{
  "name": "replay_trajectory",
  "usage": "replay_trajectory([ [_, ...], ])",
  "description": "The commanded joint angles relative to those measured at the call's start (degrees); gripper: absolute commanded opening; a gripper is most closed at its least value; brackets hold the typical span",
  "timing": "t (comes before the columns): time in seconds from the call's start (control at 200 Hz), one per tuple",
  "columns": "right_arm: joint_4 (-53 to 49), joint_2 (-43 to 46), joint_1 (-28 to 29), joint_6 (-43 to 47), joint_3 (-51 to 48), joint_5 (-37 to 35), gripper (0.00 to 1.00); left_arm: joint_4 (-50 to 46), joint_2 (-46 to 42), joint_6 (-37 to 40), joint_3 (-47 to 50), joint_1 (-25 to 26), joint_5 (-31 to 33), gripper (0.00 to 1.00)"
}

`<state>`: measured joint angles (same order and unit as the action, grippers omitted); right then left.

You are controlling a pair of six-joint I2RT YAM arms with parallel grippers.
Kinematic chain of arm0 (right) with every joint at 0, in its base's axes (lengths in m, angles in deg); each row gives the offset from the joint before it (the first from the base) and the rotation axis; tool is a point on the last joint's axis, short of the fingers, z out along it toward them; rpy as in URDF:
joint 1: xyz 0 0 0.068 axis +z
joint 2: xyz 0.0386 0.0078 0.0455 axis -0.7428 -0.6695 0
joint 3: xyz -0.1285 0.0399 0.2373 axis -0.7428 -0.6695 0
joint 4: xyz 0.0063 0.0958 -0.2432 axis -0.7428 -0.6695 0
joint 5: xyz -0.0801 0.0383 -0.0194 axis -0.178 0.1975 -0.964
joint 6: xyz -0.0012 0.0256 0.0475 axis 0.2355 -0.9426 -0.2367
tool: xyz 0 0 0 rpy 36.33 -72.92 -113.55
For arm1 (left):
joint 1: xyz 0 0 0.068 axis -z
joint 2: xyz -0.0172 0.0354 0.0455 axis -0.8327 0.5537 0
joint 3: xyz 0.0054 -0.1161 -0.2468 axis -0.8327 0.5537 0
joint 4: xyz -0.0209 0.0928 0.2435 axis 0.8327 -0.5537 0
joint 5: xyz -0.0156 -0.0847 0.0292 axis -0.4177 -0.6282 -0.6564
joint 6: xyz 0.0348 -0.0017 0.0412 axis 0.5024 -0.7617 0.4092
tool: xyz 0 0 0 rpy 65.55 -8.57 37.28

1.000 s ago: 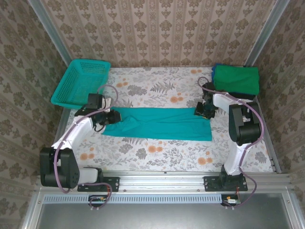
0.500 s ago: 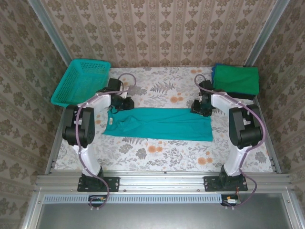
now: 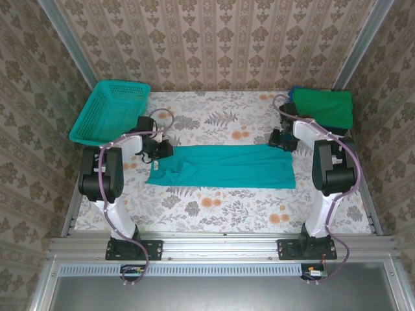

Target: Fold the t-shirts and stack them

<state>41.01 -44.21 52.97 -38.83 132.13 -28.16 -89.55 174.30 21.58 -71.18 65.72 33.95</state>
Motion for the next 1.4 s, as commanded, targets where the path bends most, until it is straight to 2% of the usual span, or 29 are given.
replay_trajectory([
  [0.0,0.8,9.1,10.4,4.3,-0.3,-6.4,0.59,0.8,-1.9,-0.7,2.0,-0.2,-0.7,0.18],
  [0.16,12.6,8.7,24.7,4.8,-1.6,3.0,0.62,0.3,-3.2,-0.5,2.1,0.2,-1.4,0.14],
  [0.31,14.2,0.8,28.0,0.8,2.0,10.0,0.61,0.7,-9.2,-0.3,5.1,2.3,-0.5,0.17],
  [0.505,16.2,-5.0,36.4,5.6,4.9,8.6,0.57,1.0,-5.5,0.3,6.4,0.2,-1.3,0.16],
  [0.655,18.1,-6.5,41.0,7.5,6.8,6.7,0.66,1.5,-3.2,-0.2,6.3,-0.5,-1.5,0.14],
  [0.83,16.9,-11.8,43.4,10.4,12.2,6.2,0.66,1.7,-3.0,-0.2,6.5,-1.0,-1.8,0.14],
  [0.975,12.4,-16.7,44.6,12.8,17.4,2.0,0.66,1.8,-3.1,-0.1,6.4,-1.5,-2.1,0.13],
  [1.225,10.0,-19.9,45.1,15.0,20.2,0.2,0.67,1.6,-2.5,0.4,5.5,-1.9,-2.8,0.11],
  [1.305,9.3,-20.4,45.5,15.6,21.0,-0.5,0.65,1.7,-2.3,0.4,5.5,-2.2,-2.9,0.1],
  [1.395,9.2,-20.1,46.4,16.7,20.8,-2.0,0.57,1.7,-2.2,0.7,5.6,-2.4,-3.2,0.1],
])
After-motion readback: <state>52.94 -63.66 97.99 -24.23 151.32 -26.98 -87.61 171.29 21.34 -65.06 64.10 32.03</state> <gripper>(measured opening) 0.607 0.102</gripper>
